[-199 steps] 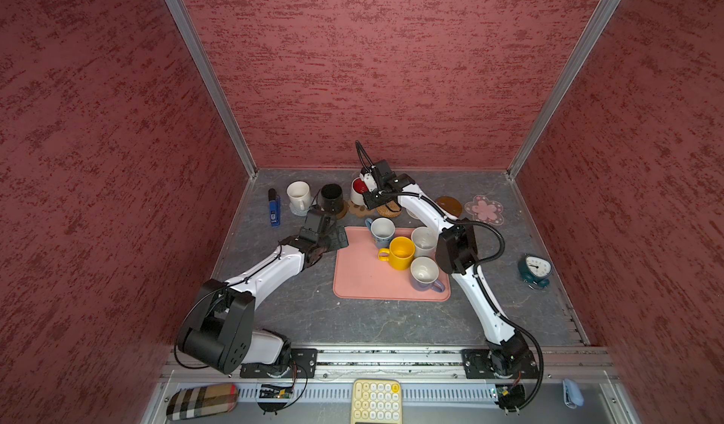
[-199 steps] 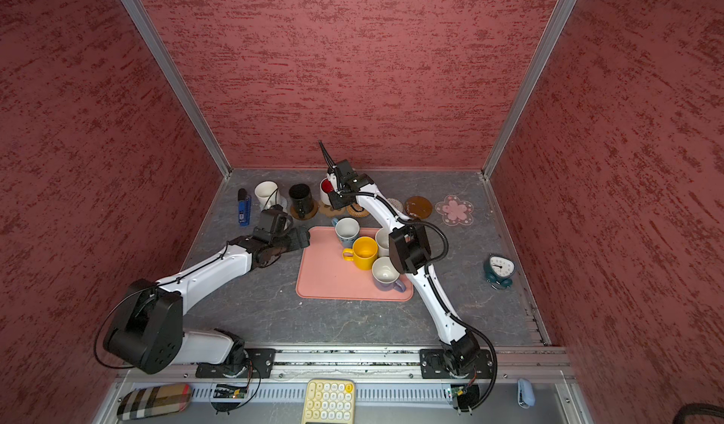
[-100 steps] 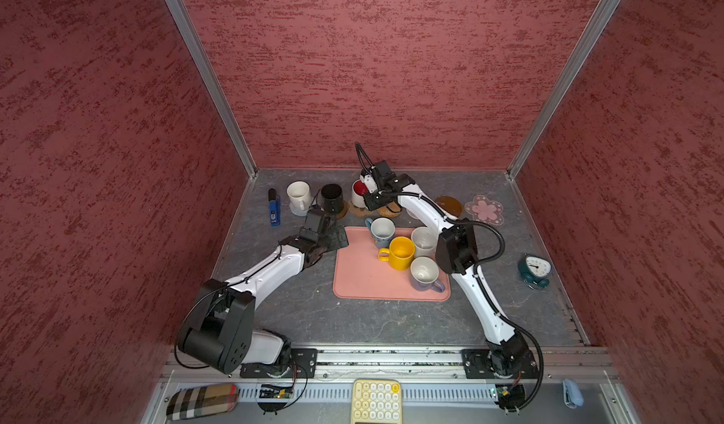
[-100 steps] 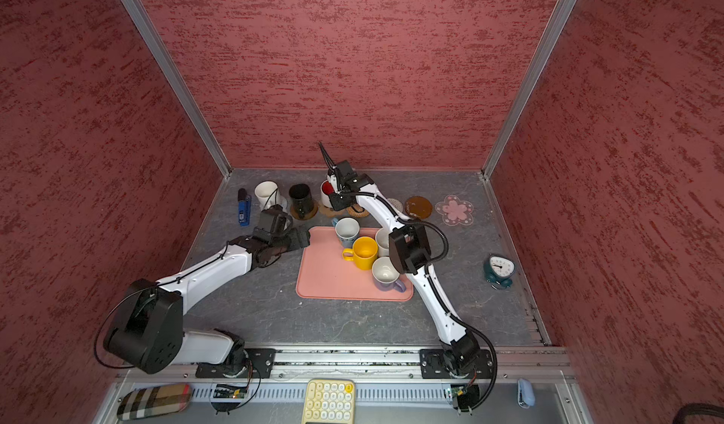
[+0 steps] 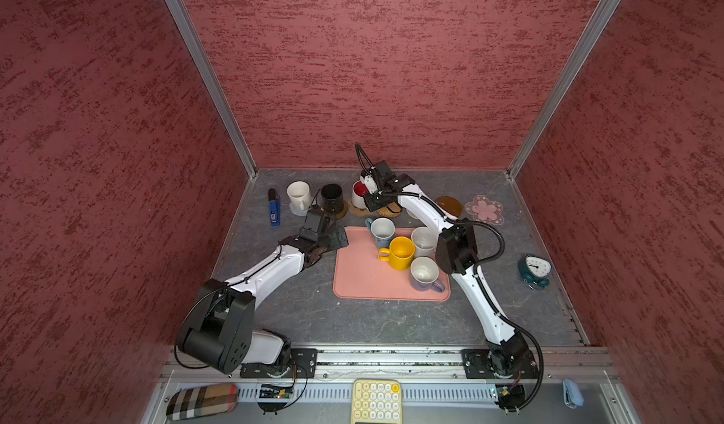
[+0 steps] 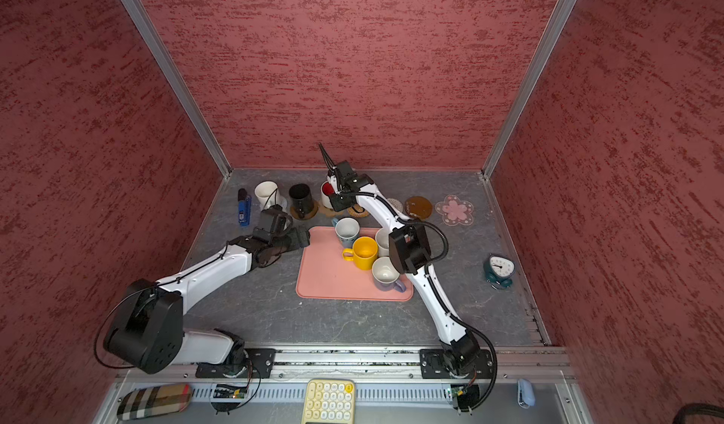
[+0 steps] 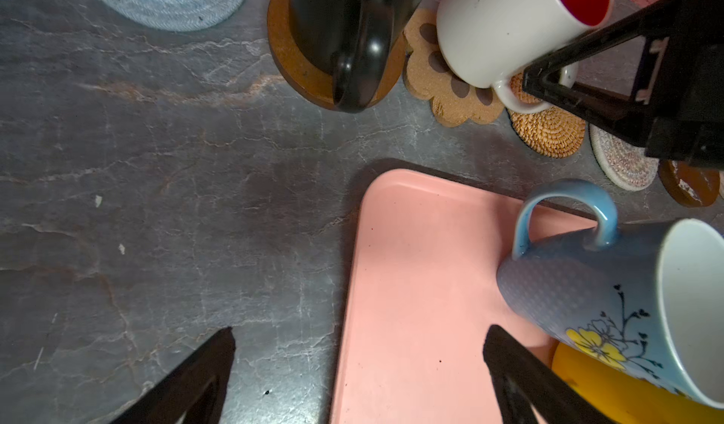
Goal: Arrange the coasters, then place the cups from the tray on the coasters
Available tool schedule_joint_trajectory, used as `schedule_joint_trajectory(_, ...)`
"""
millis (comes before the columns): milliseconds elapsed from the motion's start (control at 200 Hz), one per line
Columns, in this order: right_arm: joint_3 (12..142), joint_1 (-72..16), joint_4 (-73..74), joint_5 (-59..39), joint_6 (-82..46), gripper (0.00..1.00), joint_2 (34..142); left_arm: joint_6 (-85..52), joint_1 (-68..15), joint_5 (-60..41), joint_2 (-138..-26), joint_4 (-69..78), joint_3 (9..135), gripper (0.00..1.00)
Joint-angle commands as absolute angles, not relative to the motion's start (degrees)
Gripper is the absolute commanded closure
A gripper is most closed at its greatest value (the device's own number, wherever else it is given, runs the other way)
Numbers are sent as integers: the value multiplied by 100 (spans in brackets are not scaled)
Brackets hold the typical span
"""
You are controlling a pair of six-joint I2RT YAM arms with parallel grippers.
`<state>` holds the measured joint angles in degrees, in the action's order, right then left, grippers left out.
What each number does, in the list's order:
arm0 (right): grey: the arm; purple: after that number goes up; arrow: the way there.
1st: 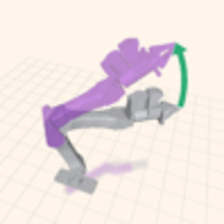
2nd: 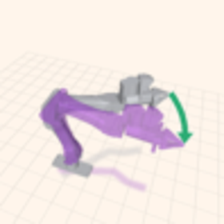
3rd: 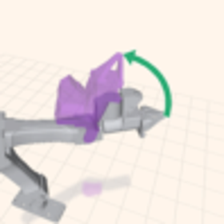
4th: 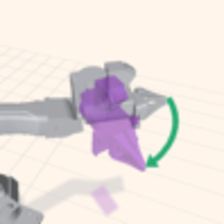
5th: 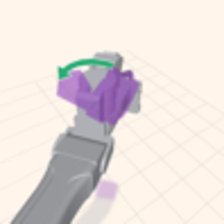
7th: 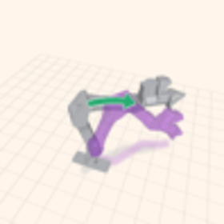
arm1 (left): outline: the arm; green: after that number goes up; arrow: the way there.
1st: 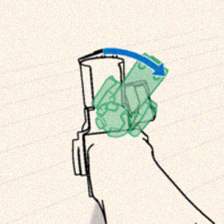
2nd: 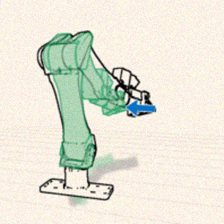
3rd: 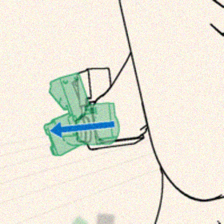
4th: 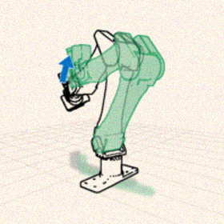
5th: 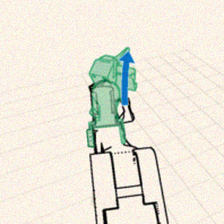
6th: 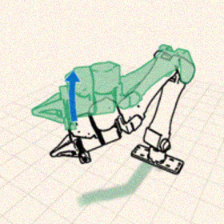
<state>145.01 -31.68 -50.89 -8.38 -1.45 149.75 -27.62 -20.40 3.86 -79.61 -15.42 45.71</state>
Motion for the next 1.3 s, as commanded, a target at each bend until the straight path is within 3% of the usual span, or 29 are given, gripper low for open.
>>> schedule_joint_trajectory(0,14638,-3171,-4822,-835,6,84,14966,-2774,-2003,342,-7990,-1472,4481,1)
schedule_joint_trajectory(621,14631,-3164,-4756,-784,3,44,14873,-2765,-1995,293,-7811,-1580,4508,1)
schedule_joint_trajectory(902,14444,-3155,-4790,-715,45,36,14297,-2605,-2019,-144,-7456,-2007,4794,0)
schedule_joint_trajectory(1292,12571,-3103,-3995,-664,58,31,12472,-1937,-2744,-424,-6887,-2967,5165,8)
